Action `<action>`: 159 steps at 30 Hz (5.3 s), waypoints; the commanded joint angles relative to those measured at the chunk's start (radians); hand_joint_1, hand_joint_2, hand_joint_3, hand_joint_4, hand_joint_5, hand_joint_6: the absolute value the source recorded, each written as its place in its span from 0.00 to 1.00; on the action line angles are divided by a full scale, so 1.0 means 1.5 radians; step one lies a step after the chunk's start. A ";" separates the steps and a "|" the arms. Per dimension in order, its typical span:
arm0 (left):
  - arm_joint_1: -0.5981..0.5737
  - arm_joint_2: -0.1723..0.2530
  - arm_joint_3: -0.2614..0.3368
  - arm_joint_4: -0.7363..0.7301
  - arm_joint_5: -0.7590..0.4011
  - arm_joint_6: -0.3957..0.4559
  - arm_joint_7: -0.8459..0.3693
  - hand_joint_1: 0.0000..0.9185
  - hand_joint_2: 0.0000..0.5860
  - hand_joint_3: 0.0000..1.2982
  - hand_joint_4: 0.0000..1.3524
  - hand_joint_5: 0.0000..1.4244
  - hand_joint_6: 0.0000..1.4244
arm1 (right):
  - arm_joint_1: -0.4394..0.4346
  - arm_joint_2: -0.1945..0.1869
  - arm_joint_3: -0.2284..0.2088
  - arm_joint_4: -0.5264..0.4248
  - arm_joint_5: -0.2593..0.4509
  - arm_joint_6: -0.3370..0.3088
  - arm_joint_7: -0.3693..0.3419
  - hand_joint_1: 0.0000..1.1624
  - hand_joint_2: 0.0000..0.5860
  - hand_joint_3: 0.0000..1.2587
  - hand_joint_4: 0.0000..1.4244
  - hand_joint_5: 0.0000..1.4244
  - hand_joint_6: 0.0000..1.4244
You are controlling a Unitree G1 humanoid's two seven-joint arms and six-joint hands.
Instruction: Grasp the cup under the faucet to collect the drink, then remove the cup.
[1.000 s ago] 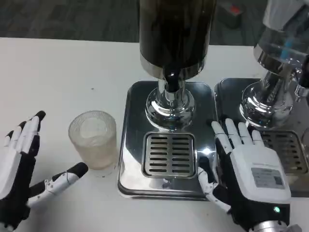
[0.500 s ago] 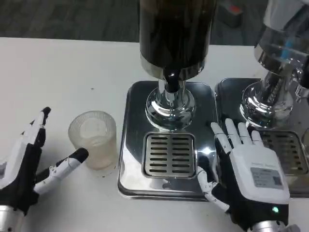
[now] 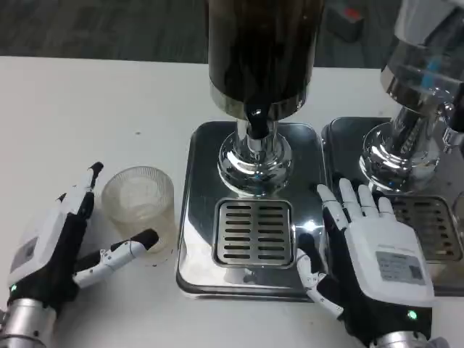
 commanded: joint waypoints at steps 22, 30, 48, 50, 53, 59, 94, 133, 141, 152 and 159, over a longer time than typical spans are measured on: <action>-0.089 -0.047 -0.025 0.145 -0.041 -0.088 -0.010 0.26 0.03 0.00 0.00 0.17 0.15 | 0.017 0.034 0.013 -0.010 -0.018 0.038 -0.021 0.36 0.95 0.10 0.00 0.00 0.00; -0.099 -0.048 -0.032 0.172 -0.067 -0.107 -0.052 0.30 0.06 0.07 0.11 0.31 0.31 | 0.022 0.036 0.010 -0.014 -0.014 0.045 -0.024 0.37 0.93 0.08 0.00 0.00 0.00; -0.086 -0.045 -0.026 0.159 -0.050 -0.124 0.041 0.42 0.17 0.38 0.43 0.55 0.57 | 0.020 0.041 0.012 -0.011 0.005 0.038 -0.026 0.39 0.92 0.08 0.00 0.00 0.00; -0.084 -0.044 -0.023 0.157 -0.047 -0.128 0.054 0.42 0.17 0.39 0.43 0.56 0.57 | 0.019 0.042 0.012 -0.009 0.007 0.037 -0.028 0.39 0.92 0.08 0.00 0.00 0.00; -0.082 -0.043 -0.019 0.154 -0.040 -0.136 0.077 0.43 0.19 0.39 0.43 0.56 0.57 | 0.017 0.043 0.012 -0.006 0.009 0.037 -0.029 0.39 0.93 0.08 0.00 0.00 0.00; -0.083 -0.045 -0.016 0.151 -0.037 -0.149 0.108 0.46 0.20 0.43 0.47 0.60 0.59 | 0.013 0.042 0.008 -0.003 0.012 0.036 -0.029 0.39 0.93 0.08 0.00 0.00 0.00; -0.181 -0.061 -0.097 0.128 0.081 -0.187 0.133 0.55 0.17 0.46 0.50 0.62 0.62 | 0.038 0.051 -0.002 -0.035 -0.032 0.068 -0.051 0.38 0.93 0.08 0.00 0.00 0.00; -0.280 -0.118 -0.227 0.277 0.130 -0.149 0.177 0.13 0.05 0.26 0.29 0.45 0.36 | 0.076 0.057 -0.014 -0.062 -0.018 0.080 -0.058 0.36 0.91 0.08 0.00 0.00 0.00; -0.271 -0.099 -0.199 0.283 0.085 -0.178 0.134 0.00 0.00 0.19 0.22 0.38 0.26 | 0.068 0.046 -0.026 -0.057 0.009 0.059 -0.058 0.26 0.83 0.06 0.00 0.00 0.00; -0.219 -0.030 -0.119 0.220 -0.006 -0.281 0.045 0.00 0.09 0.00 0.00 0.09 0.00 | 0.045 0.006 -0.033 -0.051 -0.009 0.050 -0.030 0.29 0.76 0.01 0.00 0.00 0.00; -0.191 -0.006 -0.087 0.161 -0.073 -0.333 -0.074 0.00 0.11 0.00 0.00 0.02 0.00 | 0.026 -0.032 -0.041 -0.034 0.002 0.031 -0.003 0.29 0.73 0.00 0.00 0.00 0.00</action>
